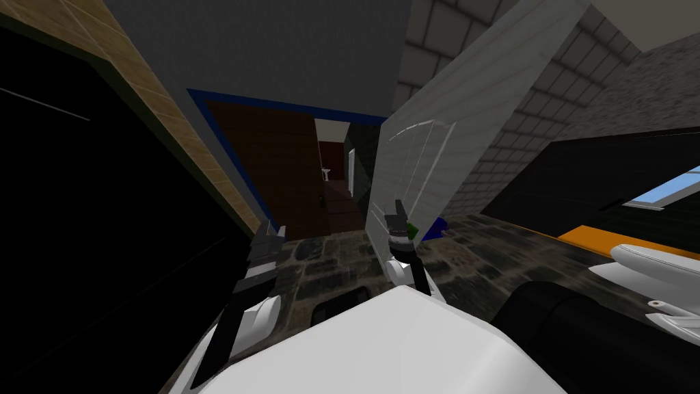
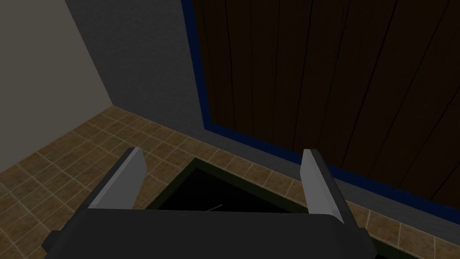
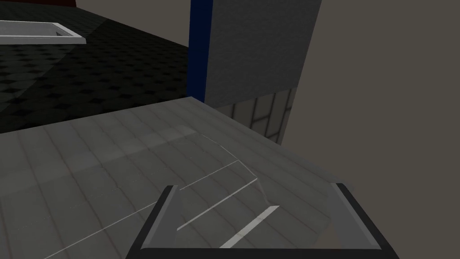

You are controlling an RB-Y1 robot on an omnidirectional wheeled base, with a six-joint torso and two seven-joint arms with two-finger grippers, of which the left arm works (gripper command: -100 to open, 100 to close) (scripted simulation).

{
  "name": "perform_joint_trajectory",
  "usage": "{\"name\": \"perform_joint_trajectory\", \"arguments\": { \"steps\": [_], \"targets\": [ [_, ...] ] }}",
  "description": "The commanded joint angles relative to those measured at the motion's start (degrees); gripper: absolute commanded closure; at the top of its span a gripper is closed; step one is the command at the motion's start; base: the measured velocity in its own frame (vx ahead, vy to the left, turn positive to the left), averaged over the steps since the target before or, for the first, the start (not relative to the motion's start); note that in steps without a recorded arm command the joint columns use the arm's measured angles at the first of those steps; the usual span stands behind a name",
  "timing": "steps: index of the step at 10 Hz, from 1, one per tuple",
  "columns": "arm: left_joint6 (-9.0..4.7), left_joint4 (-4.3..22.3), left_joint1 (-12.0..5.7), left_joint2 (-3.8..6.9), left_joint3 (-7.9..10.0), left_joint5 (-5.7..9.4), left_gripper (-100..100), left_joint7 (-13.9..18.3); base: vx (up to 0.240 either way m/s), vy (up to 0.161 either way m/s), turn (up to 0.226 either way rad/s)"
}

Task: Pull the door open

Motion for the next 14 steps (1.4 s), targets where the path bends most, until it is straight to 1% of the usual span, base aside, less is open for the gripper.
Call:
{"name": "perform_joint_trajectory", "arguments": {
  "steps": [1, 4, 5, 7, 8, 12, 13, 14],
  "targets": [
    [0.5, 1.87, -0.88, 0.48, -0.01, 0.02, -100, -0.09, 0.124, 0.005, -0.051],
    [0.77, 4.73, -2.15, 1.13, 0.22, 0.16, -100, -0.06, 0.123, 0.007, -0.027],
    [0.95, 6.65, -3.0, 1.56, 0.37, 0.26, -100, -0.03, 0.132, -0.02, -0.053],
    [1.14, 8.69, -3.91, 1.93, 0.53, 0.36, -100, -0.01, 0.138, -0.017, -0.027],
    [1.33, 10.74, -4.82, 2.31, 0.69, 0.47, -100, 0.02, 0.149, -0.006, -0.06],
    [1.73, 14.94, -6.68, 2.96, 1.02, 0.68, -100, 0.07, 0.116, 0.001, -0.03],
    [1.93, 17.05, -7.62, 3.26, 1.19, 0.78, -100, 0.1, 0.124, -0.001, -0.048],
    [2.03, 18.1, -8.09, 3.38, 1.27, 0.84, -100, 0.11, 0.127, -0.005, -0.048]
  ]
}}
